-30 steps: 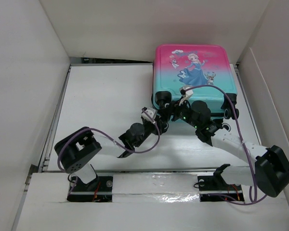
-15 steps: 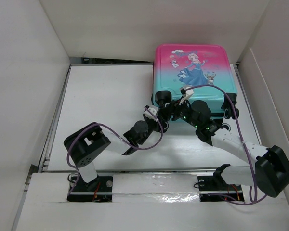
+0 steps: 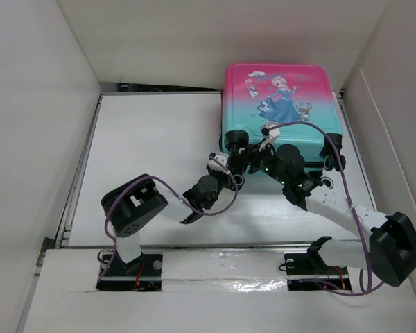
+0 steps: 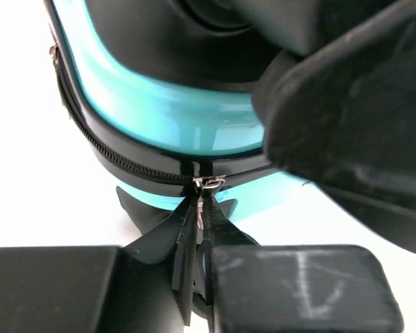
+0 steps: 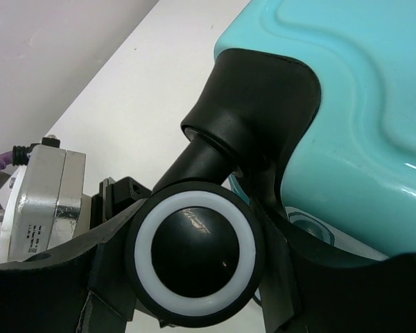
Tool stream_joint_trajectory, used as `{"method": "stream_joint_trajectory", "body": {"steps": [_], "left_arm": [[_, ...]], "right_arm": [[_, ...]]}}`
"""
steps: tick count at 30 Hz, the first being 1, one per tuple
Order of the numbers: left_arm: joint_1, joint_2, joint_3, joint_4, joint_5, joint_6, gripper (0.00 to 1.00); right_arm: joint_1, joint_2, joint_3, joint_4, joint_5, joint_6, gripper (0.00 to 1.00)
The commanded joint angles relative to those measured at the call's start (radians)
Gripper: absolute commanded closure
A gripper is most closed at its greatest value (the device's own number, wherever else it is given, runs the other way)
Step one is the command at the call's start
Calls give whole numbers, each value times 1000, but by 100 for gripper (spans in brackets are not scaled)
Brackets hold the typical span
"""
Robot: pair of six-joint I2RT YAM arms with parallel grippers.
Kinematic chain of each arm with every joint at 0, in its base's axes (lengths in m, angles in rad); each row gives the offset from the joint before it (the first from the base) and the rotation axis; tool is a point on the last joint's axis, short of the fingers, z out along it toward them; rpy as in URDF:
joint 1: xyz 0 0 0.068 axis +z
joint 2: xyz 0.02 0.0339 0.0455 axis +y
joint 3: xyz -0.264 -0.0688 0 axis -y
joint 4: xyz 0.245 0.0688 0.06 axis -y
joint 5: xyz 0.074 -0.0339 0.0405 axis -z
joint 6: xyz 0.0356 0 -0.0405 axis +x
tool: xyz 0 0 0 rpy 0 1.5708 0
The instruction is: Pack the luggage
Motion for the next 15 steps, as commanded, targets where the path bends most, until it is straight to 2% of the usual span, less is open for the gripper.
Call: {"method": "stream_joint_trajectory", "body": {"steps": [1,7,9,10,11,14,15], "left_arm": [[23,13,72,153,-116,-34,100],[33,-13,40,190,-160,-48,100],[33,-28,15,200,-102,-54,100],[33,-31,7,204,0,-51,100],[33,-33,0,203,39,-52,100],[-1,-16,-25,207,105,-39,100],[-1,-14,-42,213,125,-42,95]], "right_arm": [[41,-104,50,251,-140,72,100],[41,-104,24,254,-136,75,100],[41,-102,18,256,-119,72,100],[41,-101,19,259,-117,72,100],[41,-93,24,257,-117,70,100],[41,-73,39,251,-117,61,100],[32,-68,44,248,-114,59,100]]}}
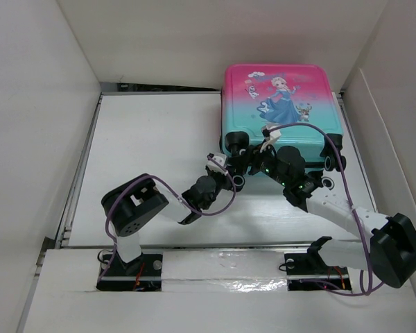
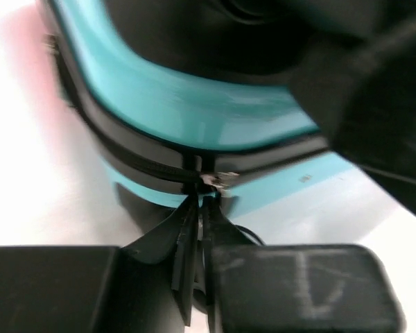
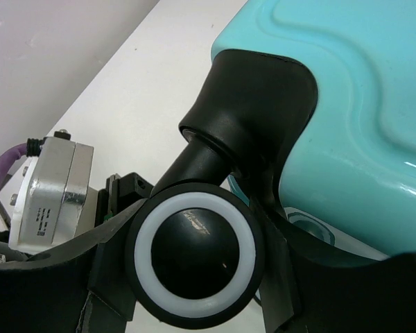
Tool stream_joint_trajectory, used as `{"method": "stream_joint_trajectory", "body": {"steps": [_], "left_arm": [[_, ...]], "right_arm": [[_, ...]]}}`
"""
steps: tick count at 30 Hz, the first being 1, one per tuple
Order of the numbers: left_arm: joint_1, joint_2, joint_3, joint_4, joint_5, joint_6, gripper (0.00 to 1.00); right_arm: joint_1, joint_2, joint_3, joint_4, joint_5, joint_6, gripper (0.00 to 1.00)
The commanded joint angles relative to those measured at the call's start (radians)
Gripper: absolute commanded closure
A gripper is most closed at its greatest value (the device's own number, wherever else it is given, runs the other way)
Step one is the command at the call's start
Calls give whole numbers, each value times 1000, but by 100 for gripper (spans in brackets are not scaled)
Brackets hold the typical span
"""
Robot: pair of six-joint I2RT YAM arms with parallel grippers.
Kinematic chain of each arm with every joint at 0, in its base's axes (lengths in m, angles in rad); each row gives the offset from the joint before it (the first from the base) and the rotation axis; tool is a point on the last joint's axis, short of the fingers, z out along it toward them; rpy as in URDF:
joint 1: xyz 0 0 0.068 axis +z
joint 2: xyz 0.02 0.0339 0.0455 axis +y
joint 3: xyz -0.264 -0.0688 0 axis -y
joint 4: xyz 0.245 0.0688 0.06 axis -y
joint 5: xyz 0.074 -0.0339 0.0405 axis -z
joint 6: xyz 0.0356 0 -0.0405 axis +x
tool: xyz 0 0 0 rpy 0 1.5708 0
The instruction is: Pack the luggage
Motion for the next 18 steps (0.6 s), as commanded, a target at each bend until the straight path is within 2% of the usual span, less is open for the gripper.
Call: {"method": "stream_joint_trajectory", "body": {"steps": [1,3,6,9,14,18], "left_arm": [[-6,-21,-30,202,111,-8,92],[-6,-21,-52,222,120,-23,84],[-6,-42,-75,222,125,-34,78],[-6,-85,-113,222,88,-46,76],[-6,-121,-132,214,116,-43,75],[-6,-93,-90,192,133,-43,59]], "right_arm": [[32,-50,67,238,-123,51,100],[23,-40,70,242,-130,51,100],[23,-37,73,235,-123,47,100],[23,-38,73,230,-120,42,100],[13,-40,73,232,-113,39,100],[13,-41,73,233,-116,40,100]]}}
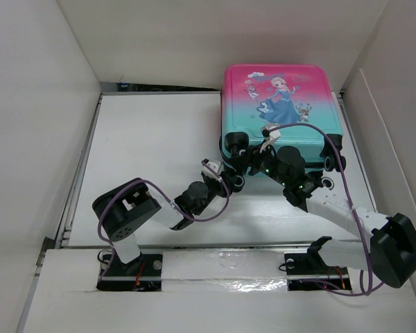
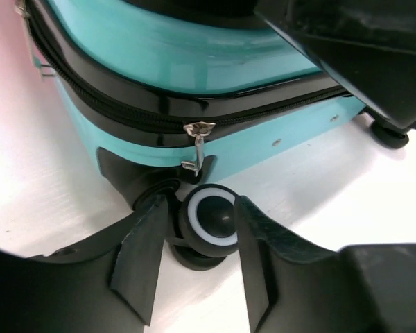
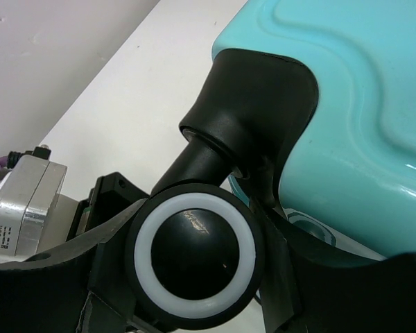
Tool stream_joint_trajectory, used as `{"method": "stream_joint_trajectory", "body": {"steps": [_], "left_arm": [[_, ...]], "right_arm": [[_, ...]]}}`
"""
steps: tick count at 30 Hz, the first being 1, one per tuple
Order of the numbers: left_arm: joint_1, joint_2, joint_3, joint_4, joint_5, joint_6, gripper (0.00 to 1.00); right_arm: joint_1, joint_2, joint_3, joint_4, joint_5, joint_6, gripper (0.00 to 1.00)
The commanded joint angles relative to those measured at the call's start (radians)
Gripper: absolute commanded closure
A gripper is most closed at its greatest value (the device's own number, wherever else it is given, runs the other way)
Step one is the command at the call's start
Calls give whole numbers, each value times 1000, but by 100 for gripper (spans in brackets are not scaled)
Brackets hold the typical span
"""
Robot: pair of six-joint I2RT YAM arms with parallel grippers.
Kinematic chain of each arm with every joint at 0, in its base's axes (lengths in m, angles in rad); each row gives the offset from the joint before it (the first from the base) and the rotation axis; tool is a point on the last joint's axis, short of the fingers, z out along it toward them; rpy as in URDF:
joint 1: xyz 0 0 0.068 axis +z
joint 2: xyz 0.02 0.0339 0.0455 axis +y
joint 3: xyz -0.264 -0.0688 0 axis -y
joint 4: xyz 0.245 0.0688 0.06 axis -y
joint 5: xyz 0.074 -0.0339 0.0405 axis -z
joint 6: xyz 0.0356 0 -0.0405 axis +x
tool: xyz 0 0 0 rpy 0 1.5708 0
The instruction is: Pack the luggage
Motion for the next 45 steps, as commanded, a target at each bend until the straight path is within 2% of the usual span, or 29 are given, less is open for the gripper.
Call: {"method": "stream_joint_trajectory", "body": {"steps": [1,4,11,14,17,18,20,25,34,42,45], "left_arm": [[-3,-6,44,141,24,-8,56],[-3,31,93,126,-8,-9,53],[35,87,171,125,-13,-31,55],[35,100,213,106,-40,-20,65],[35,110,224,108,-91,-17,83],[35,110,224,111,-99,-16,92],[26,104,211,121,-140,-2,100],[26,65,165,126,-189,14,100],[40,-63,32,51,-195,24,100],[72,-138,40,-73,-183,73,100],[101,-149,29,-75,-174,86,100]], "right_arm": [[15,-40,74,237,-104,41,100],[15,-45,74,234,-104,41,100],[35,-52,74,226,-108,33,100],[44,-51,74,234,-118,33,100],[54,-52,70,245,-119,33,100],[54,-52,68,248,-118,31,100],[64,-54,60,249,-115,31,100],[64,-75,31,257,-84,33,100],[36,-146,-16,220,-72,24,100],[36,-216,-39,153,-84,-5,100],[36,-256,-53,108,-93,-22,100]]}}
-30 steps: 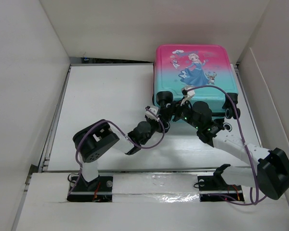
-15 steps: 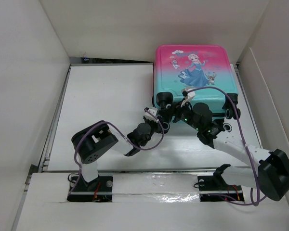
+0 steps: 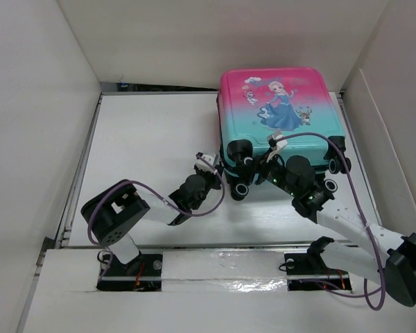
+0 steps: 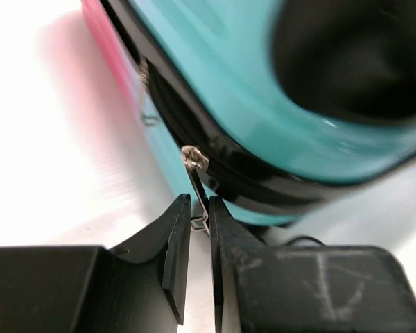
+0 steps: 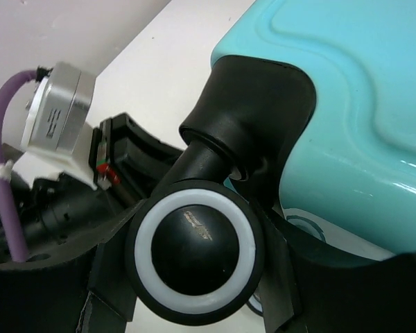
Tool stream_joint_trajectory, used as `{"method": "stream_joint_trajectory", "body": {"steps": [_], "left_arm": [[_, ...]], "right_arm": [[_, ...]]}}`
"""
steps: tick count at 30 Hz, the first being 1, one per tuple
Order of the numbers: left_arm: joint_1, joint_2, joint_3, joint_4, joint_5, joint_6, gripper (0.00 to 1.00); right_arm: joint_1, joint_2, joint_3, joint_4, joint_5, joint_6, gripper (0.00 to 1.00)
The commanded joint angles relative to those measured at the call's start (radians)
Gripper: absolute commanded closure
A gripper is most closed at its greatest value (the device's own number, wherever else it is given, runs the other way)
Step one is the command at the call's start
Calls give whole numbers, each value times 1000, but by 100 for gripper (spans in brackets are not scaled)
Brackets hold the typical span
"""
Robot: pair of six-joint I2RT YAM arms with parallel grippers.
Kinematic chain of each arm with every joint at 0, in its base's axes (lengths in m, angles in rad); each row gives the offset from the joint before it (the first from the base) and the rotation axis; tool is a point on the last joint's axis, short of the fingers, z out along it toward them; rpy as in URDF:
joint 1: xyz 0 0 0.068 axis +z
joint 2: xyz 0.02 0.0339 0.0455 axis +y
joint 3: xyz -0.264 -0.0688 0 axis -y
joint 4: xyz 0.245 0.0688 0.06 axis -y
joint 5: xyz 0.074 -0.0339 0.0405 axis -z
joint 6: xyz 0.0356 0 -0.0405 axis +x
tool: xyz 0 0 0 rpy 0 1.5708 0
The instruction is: Pack the luggage
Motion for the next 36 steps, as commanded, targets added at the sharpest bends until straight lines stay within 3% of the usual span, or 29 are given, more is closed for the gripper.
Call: {"method": "stream_joint_trajectory", "body": {"steps": [1,12,16,20,21,23,24,25,28,30,31,33,36], "left_arm": [[62,-64,8,69,-71,42,100],[253,67,172,23,47,81,100],[335,91,249,-90,142,-2,100],[355,29,189,-90,92,-84,98],[367,-8,183,-140,78,-114,79],[379,-85,142,-199,27,-225,57],[388,-116,116,-207,12,-259,38],[388,-154,58,-213,-19,-325,31],[388,-338,-50,-277,-98,-428,18],[388,-585,-103,-413,-135,-500,14],[388,-587,-119,-414,-137,-514,14],[388,-778,-145,-495,-139,-530,12],[388,-999,-144,-645,-130,-568,12]], "right_arm": [[21,-107,27,145,-79,7,100],[110,-89,77,32,-133,-68,100],[130,-54,91,28,-143,-83,100],[139,-21,112,35,-153,-89,100],[139,-3,120,38,-159,-91,100],[148,28,151,45,-168,-95,100],[162,69,168,45,-180,-98,100],[176,90,183,45,-186,-106,100],[203,187,258,50,-202,-120,100],[251,260,324,50,-212,-129,100],[251,282,347,48,-214,-131,100],[294,328,431,38,-222,-140,100],[367,405,537,-55,-197,-203,69]]}}
